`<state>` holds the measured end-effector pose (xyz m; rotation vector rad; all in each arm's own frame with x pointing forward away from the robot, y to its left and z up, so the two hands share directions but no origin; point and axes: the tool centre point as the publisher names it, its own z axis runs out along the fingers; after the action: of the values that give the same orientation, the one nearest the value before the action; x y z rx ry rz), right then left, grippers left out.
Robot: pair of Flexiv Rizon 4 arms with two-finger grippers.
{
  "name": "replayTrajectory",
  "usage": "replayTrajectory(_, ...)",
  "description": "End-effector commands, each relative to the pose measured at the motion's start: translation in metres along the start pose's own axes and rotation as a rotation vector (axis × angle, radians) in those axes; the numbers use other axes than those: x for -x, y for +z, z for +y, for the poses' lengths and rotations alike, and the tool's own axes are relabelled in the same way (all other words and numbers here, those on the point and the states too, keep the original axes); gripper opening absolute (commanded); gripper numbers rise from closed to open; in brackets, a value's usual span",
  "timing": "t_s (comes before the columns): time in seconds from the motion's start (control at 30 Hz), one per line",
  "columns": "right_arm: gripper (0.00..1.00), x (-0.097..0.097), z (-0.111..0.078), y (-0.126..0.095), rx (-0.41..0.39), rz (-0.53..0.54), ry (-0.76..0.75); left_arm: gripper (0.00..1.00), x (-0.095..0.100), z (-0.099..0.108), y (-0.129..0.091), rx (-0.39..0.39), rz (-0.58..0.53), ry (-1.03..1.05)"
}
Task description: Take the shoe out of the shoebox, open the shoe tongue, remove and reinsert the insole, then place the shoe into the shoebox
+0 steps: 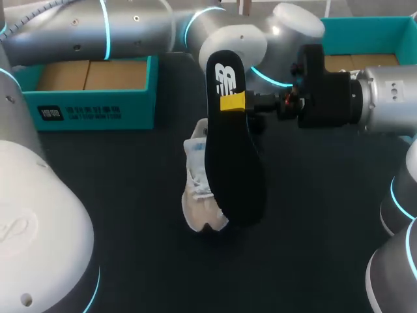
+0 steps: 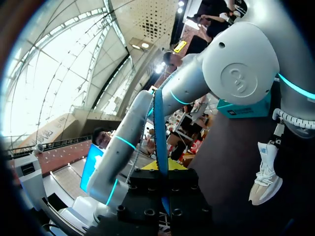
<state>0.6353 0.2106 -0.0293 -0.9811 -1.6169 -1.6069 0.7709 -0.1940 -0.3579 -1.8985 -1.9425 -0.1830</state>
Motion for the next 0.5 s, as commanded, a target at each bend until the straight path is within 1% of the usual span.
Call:
replayTrajectory(0.03, 0.0, 0.0, 0.0, 0.003, 0.0, -0.005, 0.002, 0.0, 0.0, 0.001, -0.001, -0.001, -0.023, -0.04)
replayTrajectory(0.1, 0.0, 0.0, 0.0, 0.003, 0.0, -0.005, 0.002, 0.0, 0.002, 0.001, -0.001, -0.004, -0.022, -0.046)
replayTrajectory(0.23, 0.0, 0.0, 0.0, 0.003, 0.0, -0.005, 0.002, 0.0, 0.007, 0.0, 0.002, 0.015, -0.018, -0.082)
replayTrajectory(0.5, 0.0, 0.0, 0.0, 0.003, 0.0, -0.005, 0.002, 0.0, 0.025, -0.003, 0.023, 0.03, 0.011, -0.104)
